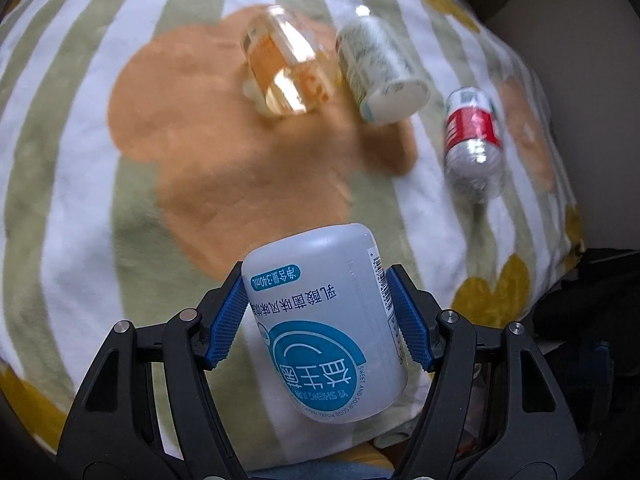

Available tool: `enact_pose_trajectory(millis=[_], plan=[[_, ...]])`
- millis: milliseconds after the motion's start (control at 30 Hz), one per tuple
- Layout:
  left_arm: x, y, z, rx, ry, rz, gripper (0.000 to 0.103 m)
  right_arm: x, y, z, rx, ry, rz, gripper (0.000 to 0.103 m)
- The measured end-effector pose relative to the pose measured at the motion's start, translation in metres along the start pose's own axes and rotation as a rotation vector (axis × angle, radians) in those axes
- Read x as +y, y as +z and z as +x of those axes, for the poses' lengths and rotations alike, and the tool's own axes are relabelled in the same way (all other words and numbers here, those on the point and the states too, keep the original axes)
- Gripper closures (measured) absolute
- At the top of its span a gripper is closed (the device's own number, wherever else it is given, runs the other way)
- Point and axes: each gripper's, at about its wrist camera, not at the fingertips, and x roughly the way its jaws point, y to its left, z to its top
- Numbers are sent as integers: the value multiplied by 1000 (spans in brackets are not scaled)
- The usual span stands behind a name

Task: Flip cup upside down
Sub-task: 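Lift the white bottle with the left tool and rotate it upright, then grasp the white bottle with the right tool while the left tool releases it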

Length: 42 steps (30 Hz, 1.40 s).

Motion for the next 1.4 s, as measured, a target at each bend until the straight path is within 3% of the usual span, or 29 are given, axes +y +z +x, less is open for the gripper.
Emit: enact_pose_trajectory(millis=[200, 233, 333, 633, 767, 900, 1033, 1133, 1267, 1400], plan=[[-3, -6, 7, -5, 52, 25, 34, -10, 0, -2, -8, -32, 4, 0], [-4, -6, 8, -7, 74, 36, 30, -12, 1, -2, -9, -31, 14, 0], [-5, -6, 8, -22, 111, 54, 2, -18, 1, 1, -8, -25, 40, 0], [-1, -15, -25, -96, 144, 77, 0, -16, 6, 4, -3, -15, 23, 0], [3, -36, -66, -165, 140, 66, 0, -23, 35, 2, -7, 94, 16, 0], [8, -70, -101, -244, 130, 43, 0, -27, 78, 23, 112, 253, 8, 0], [17, -108, -121, -307, 113, 10, 0, -21, 111, 73, 351, 369, 15, 0], [26, -129, -129, -341, 92, -42, 0, -8, 117, 122, 565, 368, 14, 0], [32, -141, -129, -338, 25, -52, 0, 18, 98, 185, 817, 321, -40, 0], [33, -143, -133, -360, 63, -32, 0, 27, 79, 236, 933, 298, 6, 0]])
